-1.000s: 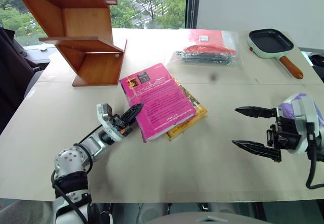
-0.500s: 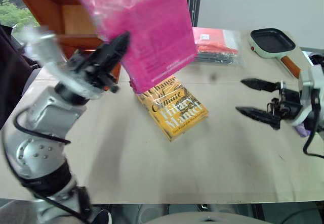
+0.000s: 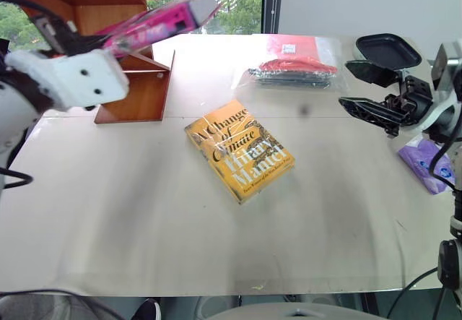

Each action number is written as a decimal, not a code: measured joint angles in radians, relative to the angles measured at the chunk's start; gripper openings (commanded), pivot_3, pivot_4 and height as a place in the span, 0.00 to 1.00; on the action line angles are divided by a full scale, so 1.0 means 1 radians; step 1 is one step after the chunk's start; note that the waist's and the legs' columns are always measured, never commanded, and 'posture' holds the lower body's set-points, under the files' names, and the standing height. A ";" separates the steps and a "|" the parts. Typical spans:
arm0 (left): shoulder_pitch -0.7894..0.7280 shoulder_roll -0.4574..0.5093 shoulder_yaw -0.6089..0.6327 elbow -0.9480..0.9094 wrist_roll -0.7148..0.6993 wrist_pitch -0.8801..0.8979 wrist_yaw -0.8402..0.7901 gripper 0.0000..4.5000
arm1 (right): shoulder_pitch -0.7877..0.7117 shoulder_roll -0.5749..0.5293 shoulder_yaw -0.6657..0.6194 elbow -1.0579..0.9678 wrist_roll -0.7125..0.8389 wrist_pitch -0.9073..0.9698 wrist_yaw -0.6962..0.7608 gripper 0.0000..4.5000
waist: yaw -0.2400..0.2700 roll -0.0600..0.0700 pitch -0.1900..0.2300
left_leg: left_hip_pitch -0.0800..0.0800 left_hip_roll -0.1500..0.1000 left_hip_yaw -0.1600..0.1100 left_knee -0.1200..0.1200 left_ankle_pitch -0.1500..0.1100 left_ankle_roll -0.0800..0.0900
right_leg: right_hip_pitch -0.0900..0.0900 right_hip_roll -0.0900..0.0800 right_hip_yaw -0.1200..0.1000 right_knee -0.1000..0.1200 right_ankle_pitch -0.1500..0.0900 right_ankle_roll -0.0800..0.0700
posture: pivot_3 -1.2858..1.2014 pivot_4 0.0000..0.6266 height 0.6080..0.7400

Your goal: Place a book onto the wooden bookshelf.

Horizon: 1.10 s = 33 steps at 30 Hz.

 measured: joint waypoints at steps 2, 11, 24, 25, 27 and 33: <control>0.008 0.030 0.011 0.063 0.031 -0.062 -0.025 0.06 | -0.004 0.005 0.001 -0.003 0.012 0.017 -0.006 1.00 | 0.002 0.000 0.000 | 0.000 0.000 0.000 0.000 0.000 0.000 | 0.000 0.000 0.000 0.000 0.000 0.000 | 0.52 0.24 1.00; -0.125 0.092 -0.106 0.408 0.102 -0.309 -0.034 0.06 | -0.012 0.046 0.001 -0.047 0.042 0.051 -0.050 1.00 | -0.001 0.000 0.001 | 0.001 0.000 0.000 0.001 -0.002 0.004 | 0.000 0.000 -0.001 0.002 0.000 0.000 | 0.52 0.24 1.00; -0.721 -0.074 -0.459 0.966 0.233 -0.589 -0.092 0.06 | 0.036 0.072 0.005 -0.093 0.033 0.043 -0.087 1.00 | 0.008 -0.001 0.000 | 0.004 -0.003 -0.002 0.015 -0.002 0.004 | 0.006 0.002 -0.006 0.018 0.000 0.000 | 0.52 0.24 1.00; -0.737 -0.081 -0.467 0.983 0.238 -0.598 -0.096 0.06 | 0.039 0.072 0.006 -0.098 0.033 0.043 -0.090 1.00 | 0.008 -0.002 -0.001 | 0.004 -0.003 -0.002 0.016 -0.001 0.004 | 0.006 0.002 -0.006 0.018 0.000 0.000 | 0.52 0.24 1.00; -0.764 -0.096 -0.481 1.015 0.240 -0.625 -0.113 0.06 | 0.056 0.071 0.003 -0.117 0.033 0.043 -0.100 1.00 | 0.008 -0.002 -0.001 | 0.004 -0.003 -0.003 0.017 -0.001 0.004 | 0.007 0.002 -0.005 0.018 0.000 0.000 | 0.52 0.24 1.00; -0.781 -0.153 -0.485 1.032 0.182 -0.704 -0.177 0.06 | 0.101 0.071 -0.010 -0.156 0.034 0.041 -0.126 1.00 | -0.004 -0.002 -0.001 | 0.000 -0.003 -0.005 0.016 0.000 0.002 | 0.004 0.001 -0.003 0.017 0.000 0.000 | 0.52 0.24 1.00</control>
